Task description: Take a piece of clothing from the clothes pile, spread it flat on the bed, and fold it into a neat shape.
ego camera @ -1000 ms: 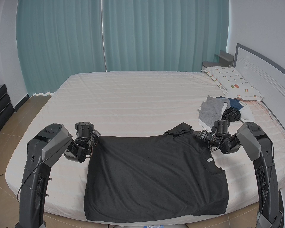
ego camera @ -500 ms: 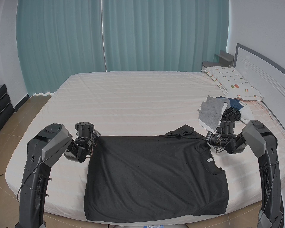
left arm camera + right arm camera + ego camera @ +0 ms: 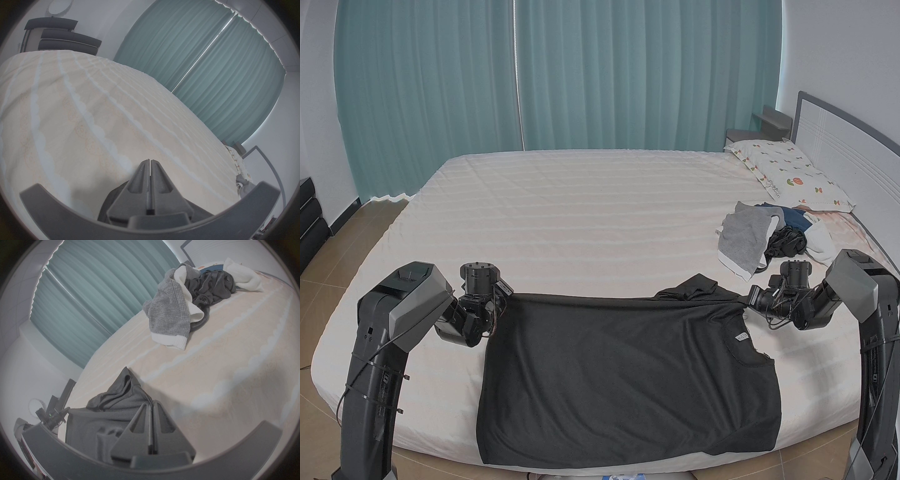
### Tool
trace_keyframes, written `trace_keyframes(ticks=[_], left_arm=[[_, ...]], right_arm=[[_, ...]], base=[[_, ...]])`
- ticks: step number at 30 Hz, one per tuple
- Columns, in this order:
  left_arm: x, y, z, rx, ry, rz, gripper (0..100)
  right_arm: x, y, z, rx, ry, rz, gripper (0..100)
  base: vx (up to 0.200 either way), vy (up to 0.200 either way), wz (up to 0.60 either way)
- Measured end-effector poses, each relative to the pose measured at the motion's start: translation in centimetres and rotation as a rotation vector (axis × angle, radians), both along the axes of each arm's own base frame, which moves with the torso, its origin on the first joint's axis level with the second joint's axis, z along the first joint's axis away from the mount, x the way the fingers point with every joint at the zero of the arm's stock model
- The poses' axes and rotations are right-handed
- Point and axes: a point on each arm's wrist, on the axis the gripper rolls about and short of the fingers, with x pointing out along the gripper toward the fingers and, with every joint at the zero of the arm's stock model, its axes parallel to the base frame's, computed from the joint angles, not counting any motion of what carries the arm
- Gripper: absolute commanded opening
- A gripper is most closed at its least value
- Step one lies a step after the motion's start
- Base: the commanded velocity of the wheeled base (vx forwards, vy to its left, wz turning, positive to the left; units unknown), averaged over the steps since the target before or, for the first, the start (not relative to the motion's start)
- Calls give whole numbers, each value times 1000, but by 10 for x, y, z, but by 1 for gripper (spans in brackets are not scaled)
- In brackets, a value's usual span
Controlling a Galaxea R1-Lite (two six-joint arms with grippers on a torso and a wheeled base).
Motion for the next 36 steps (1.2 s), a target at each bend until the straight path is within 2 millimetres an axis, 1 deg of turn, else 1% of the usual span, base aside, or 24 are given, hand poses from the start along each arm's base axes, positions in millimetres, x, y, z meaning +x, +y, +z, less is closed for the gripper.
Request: trace_keyframes(ticks=[2, 3, 7, 9, 11, 16, 19, 22, 24, 26, 30, 36], left_arm=[[-2, -1, -2, 10, 11, -6, 0], [-2, -1, -3, 14, 15, -9, 0], [-4, -1, -6, 19, 32, -10, 0], [-5, -1, -6, 19, 35, -11, 0], [-5, -1, -7, 19, 37, -12, 0], [-5, -2, -8, 19, 40, -13, 0], [-6, -2, -9, 20, 41, -14, 0], [-6, -3, -9, 20, 43, -15, 0], [-6, -3, -10, 20, 43, -15, 0], [-6, -3, -10, 20, 44, -15, 0], [-6, -3, -10, 20, 45, -16, 0], [-6, -3, -11, 20, 46, -16, 0]], right_arm=[[-3, 1, -2, -14, 16, 12, 0], [-5, 3, -3, -14, 27, 15, 100], [-5, 8, -3, -18, 36, 22, 100], [-4, 10, 1, -19, 25, 21, 100], [-1, 11, 7, -17, 10, 15, 100], [8, 17, 32, 38, -37, -26, 100], [12, 28, 47, 93, -54, -50, 100], [15, 50, 59, 130, -69, -57, 100], [16, 64, 62, 145, -72, -56, 100], [17, 78, 62, 157, -63, -51, 100], [18, 103, 54, 168, -18, -50, 100], [21, 121, 41, 173, 41, -58, 100]], base=[[0, 0, 0], [0, 0, 0], [0, 0, 0], [0, 0, 0], [0, 0, 0], [0, 0, 0], [0, 0, 0], [0, 0, 0], [0, 0, 0], [0, 0, 0], [0, 0, 0], [0, 0, 0]])
